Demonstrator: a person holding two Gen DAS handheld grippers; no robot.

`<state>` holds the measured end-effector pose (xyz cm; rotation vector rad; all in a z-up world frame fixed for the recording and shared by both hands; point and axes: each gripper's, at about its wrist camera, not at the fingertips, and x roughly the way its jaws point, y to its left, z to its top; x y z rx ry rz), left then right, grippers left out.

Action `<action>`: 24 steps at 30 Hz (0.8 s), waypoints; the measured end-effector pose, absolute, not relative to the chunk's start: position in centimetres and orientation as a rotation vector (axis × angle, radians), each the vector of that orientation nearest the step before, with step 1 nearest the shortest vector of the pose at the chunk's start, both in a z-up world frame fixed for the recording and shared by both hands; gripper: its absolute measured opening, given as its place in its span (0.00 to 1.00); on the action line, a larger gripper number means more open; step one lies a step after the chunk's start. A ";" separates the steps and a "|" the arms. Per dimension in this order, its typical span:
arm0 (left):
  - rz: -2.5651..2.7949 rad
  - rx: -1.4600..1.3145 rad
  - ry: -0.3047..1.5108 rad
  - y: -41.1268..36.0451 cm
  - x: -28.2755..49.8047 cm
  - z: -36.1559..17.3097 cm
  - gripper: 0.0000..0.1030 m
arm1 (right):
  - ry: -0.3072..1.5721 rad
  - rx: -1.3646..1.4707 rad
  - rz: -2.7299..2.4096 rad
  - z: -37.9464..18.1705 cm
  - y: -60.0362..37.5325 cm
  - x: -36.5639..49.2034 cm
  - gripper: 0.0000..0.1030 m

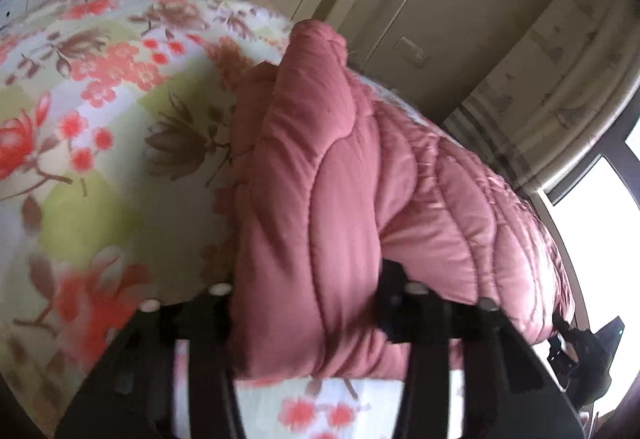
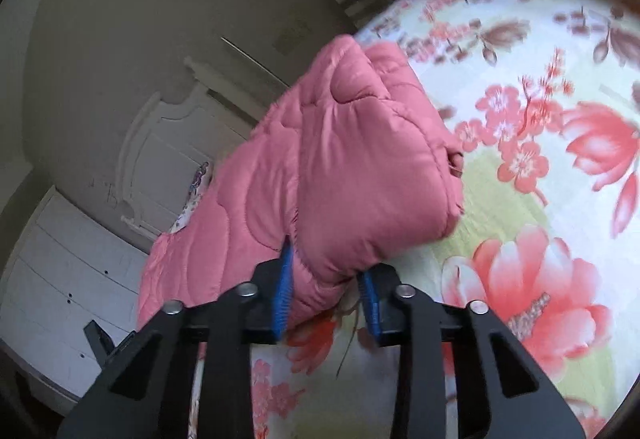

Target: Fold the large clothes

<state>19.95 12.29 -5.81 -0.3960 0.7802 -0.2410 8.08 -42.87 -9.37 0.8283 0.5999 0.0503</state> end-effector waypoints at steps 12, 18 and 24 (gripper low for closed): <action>-0.285 -0.294 0.810 14.6 5.8 -5.6 0.45 | 0.638 0.775 0.134 -8.7 -41.2 -5.8 0.30; 0.082 -0.085 0.529 14.3 0.9 -0.9 0.88 | 0.661 0.830 0.177 -9.5 -41.6 -7.9 0.34; 0.014 0.253 0.315 4.2 3.0 5.0 0.98 | 0.673 0.908 0.148 -11.3 -42.2 -6.8 0.53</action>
